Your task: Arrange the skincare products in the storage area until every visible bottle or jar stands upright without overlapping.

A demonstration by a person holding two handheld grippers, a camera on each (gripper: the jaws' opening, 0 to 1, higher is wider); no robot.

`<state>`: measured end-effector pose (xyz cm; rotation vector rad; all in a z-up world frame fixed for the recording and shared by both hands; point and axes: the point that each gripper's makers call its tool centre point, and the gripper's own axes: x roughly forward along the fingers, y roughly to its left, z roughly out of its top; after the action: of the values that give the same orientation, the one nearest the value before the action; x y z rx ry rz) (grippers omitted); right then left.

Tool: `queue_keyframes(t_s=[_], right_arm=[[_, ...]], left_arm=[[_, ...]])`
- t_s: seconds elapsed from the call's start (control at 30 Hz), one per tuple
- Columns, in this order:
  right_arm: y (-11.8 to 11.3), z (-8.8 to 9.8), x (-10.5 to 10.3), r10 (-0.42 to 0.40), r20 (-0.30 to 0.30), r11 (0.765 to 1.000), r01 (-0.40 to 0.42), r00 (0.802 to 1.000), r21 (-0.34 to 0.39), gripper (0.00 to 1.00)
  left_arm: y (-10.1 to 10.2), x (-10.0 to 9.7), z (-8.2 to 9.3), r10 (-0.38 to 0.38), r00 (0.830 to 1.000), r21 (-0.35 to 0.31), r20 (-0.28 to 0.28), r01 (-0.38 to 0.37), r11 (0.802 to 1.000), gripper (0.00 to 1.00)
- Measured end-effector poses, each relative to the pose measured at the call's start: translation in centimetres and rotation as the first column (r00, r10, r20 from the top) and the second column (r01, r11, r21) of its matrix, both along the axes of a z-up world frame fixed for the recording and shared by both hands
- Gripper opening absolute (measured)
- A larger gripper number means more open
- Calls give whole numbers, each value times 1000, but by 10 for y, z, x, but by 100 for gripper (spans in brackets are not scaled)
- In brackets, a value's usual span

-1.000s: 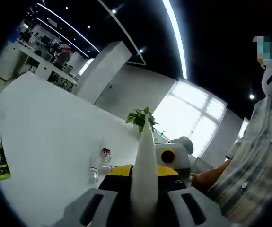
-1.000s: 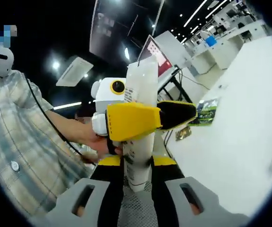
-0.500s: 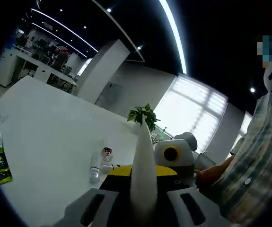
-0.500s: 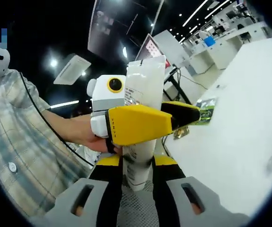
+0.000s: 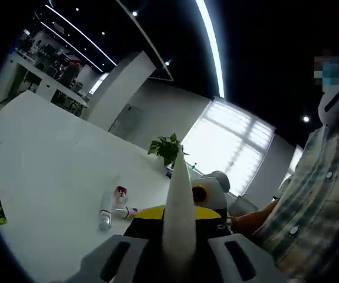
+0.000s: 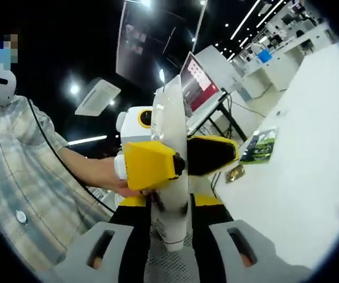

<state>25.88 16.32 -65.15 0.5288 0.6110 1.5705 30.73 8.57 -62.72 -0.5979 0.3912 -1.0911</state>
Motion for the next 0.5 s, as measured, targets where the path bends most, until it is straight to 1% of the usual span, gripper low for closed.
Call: queue_keyframes(t_s=[0.1,0.13,0.17,0.2,0.23,0.3,0.33,0.37,0.43,0.47,0.5], right_arm=[[3,-4,-7,19,0,1000,-19,1000,-13,27],[2,-3,-7,14,20,1000,-14,1000,-10,25],[0,-4,-5,3,50,1000,-2,999,-17,20],[-3,-3,-5,13,74,1000,-12,997,-12,20],[-3,1,-7,20,49,1000,-20,999,-15,19],[-3,-1,-6,14,104,999,-10,994,-37,18],[-3,-4,-7,15,95,998,-9,995,-59,17],[-4,-8,-5,10,97,997,-2,995,-79,17],[-7,-18,4,-21,141,991,40,990,-131,16],[-8,-21,7,-30,151,987,53,988,-151,16],[-11,-28,12,-43,162,979,74,986,-189,16]], left_arm=[[-1,1,2,-3,1000,-15,0,3,1000,13],[0,0,3,-7,1000,-23,-3,7,1000,13],[0,-1,7,-14,1000,-52,3,14,999,13],[-2,-3,15,-24,1000,-104,-4,23,994,13],[0,1,15,1,1000,-100,2,0,995,14],[0,1,14,-1,1000,-94,5,1,996,15],[0,1,12,2,1000,-84,1,-2,996,16],[2,5,7,23,1000,-54,5,-23,998,18],[3,11,1,53,999,-22,7,-53,998,23],[4,14,-4,74,997,8,-6,-74,997,25],[7,18,-8,98,995,42,5,-99,994,27]])
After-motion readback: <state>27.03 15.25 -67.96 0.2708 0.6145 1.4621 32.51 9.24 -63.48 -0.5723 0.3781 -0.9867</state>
